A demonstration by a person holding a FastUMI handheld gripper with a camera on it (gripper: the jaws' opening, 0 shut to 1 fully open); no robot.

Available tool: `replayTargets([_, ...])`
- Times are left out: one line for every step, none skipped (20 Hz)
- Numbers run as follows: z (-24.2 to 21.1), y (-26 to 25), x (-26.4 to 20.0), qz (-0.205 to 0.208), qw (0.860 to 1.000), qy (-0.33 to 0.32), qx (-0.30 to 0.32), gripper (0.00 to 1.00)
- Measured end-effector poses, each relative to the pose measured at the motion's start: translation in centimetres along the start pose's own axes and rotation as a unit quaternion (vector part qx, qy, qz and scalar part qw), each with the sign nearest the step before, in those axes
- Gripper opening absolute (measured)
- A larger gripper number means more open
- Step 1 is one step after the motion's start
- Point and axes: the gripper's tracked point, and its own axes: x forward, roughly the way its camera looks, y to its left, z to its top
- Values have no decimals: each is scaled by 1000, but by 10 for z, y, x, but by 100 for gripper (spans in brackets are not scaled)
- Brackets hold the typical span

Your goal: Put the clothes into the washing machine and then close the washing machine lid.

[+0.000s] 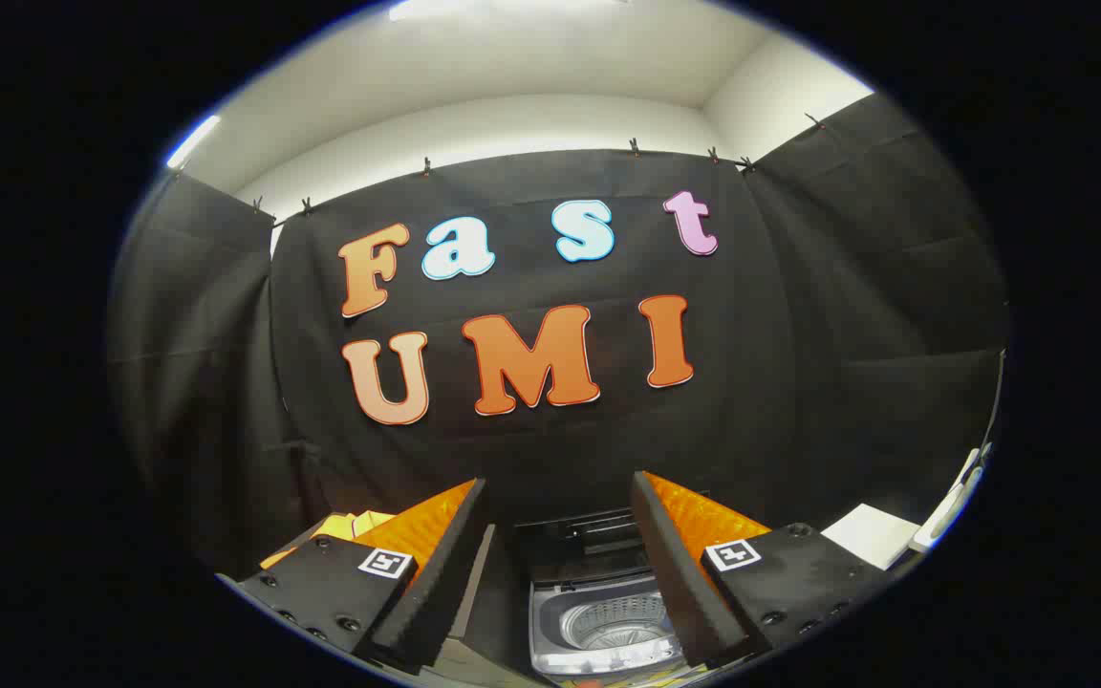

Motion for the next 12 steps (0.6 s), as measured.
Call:
replayTargets([1, 1, 2, 2, 1000, 0, 4, 95])
replayTargets([2, 0, 3, 1, 1000, 0, -1, 95])
replayTargets([7, -5, 3, -3, 1000, -4, -8, 96])
replayTargets([11, -7, 4, -4, 1000, -8, -14, 96])
replayTargets([9, -8, 5, -6, 1000, -6, -16, 96])
replayTargets([7, -7, 6, -2, 1000, -4, -16, 96])
replayTargets([7, -5, 5, -1, 1000, -5, -18, 96])
replayTargets([7, -7, 5, -1, 1000, -5, -20, 96])
replayTargets([8, -7, 7, -1, 1000, -5, -22, 96])
replayTargets([8, -7, 6, 0, 1000, -6, -24, 96])
replayTargets([10, -7, 7, 1, 1000, -6, -24, 95])
replayTargets([7, -5, 8, 4, 1000, -2, -24, 95])
